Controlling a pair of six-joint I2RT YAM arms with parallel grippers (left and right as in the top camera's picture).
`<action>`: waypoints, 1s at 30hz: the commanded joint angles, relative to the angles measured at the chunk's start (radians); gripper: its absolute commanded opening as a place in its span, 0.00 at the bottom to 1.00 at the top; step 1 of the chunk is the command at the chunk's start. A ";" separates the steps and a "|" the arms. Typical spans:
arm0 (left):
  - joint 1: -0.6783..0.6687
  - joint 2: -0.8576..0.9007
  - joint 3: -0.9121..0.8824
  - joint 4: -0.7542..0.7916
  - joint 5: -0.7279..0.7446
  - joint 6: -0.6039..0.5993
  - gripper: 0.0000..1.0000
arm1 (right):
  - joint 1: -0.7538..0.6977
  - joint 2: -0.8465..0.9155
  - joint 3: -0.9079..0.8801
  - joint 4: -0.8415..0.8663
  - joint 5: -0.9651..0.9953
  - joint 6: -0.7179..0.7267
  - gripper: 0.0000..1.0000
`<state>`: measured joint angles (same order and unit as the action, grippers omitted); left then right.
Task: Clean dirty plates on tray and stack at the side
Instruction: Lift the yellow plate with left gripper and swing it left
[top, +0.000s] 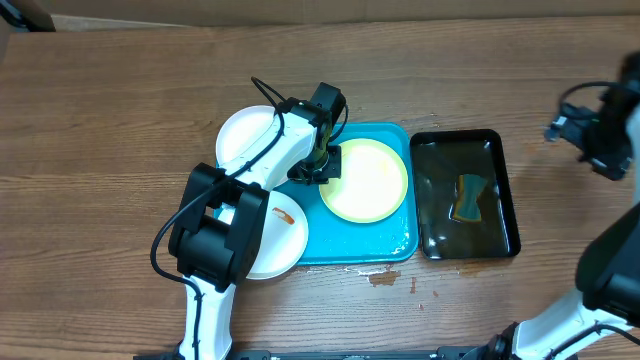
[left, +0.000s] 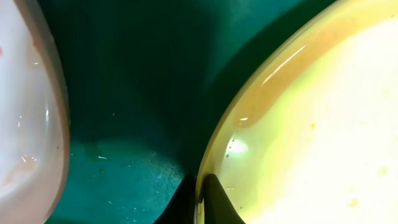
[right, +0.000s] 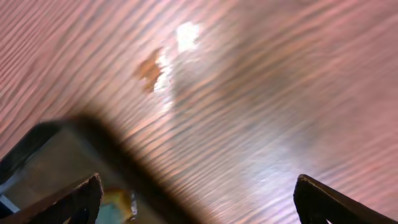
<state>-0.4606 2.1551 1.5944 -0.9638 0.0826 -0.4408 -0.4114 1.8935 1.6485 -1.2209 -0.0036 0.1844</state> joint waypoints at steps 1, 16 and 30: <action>0.019 0.023 0.023 -0.026 -0.008 0.038 0.04 | -0.057 -0.018 0.008 0.008 0.003 0.003 1.00; 0.091 0.021 0.286 -0.230 -0.004 0.149 0.04 | -0.100 -0.018 0.008 0.042 0.003 0.003 1.00; 0.032 0.021 0.625 -0.269 -0.022 0.157 0.04 | -0.100 -0.018 0.008 0.042 0.003 0.003 1.00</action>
<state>-0.3809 2.1632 2.1532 -1.2469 0.0734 -0.3061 -0.5102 1.8935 1.6485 -1.1858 -0.0002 0.1833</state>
